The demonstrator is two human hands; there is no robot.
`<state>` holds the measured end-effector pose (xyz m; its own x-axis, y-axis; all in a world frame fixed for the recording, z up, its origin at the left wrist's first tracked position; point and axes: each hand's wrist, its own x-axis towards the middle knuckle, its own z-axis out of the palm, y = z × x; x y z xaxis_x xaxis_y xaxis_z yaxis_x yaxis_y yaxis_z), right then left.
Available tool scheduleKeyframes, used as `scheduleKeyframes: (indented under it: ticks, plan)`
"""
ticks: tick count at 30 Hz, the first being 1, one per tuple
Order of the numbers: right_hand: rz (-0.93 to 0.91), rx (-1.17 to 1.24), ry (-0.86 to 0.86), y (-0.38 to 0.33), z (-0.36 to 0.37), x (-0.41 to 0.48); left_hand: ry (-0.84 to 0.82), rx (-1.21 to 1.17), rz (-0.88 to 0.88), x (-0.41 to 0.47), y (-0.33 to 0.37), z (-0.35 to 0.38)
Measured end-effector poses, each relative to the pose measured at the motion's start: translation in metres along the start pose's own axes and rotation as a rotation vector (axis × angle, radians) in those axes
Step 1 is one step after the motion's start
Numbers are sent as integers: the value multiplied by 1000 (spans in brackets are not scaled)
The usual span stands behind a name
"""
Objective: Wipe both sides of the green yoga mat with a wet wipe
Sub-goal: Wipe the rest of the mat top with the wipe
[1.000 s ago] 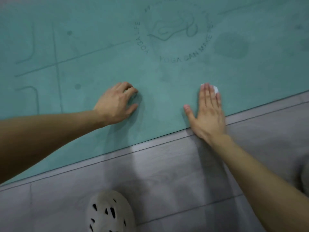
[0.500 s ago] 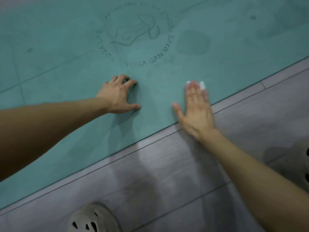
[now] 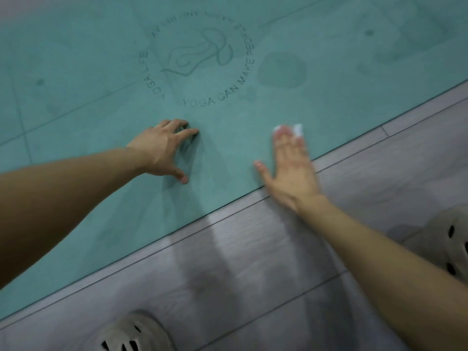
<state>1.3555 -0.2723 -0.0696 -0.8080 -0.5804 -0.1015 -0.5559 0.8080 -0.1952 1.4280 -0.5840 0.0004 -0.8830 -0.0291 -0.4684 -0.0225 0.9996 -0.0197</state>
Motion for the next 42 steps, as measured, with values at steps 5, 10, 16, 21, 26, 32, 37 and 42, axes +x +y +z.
scheduleKeyframes:
  ticks: [5,10,16,21,26,32,37,42]
  plan:
    - [-656,-37,-147,-76,23,-32,16,-26,-19,-2,-1,5]
    - [-315,-111,-115,34,-16,45,28,-39,-12,2,1,2]
    - [-158,-45,-80,16,-14,62,38,-47,-21,4,-1,0]
    - [-901,-100,-210,-32,-2,32,47,-119,-51,8,0,-10]
    - [-268,-94,-117,55,-33,143,27,-148,-200,20,7,-19]
    - [-702,-88,-177,-4,-15,112,-143,-194,-401,44,8,-29]
    - [-870,-155,-221,23,-33,178,-122,-163,-406,45,7,-27]
    - [-321,-103,-155,44,-48,249,-128,-172,-419,46,11,-30]
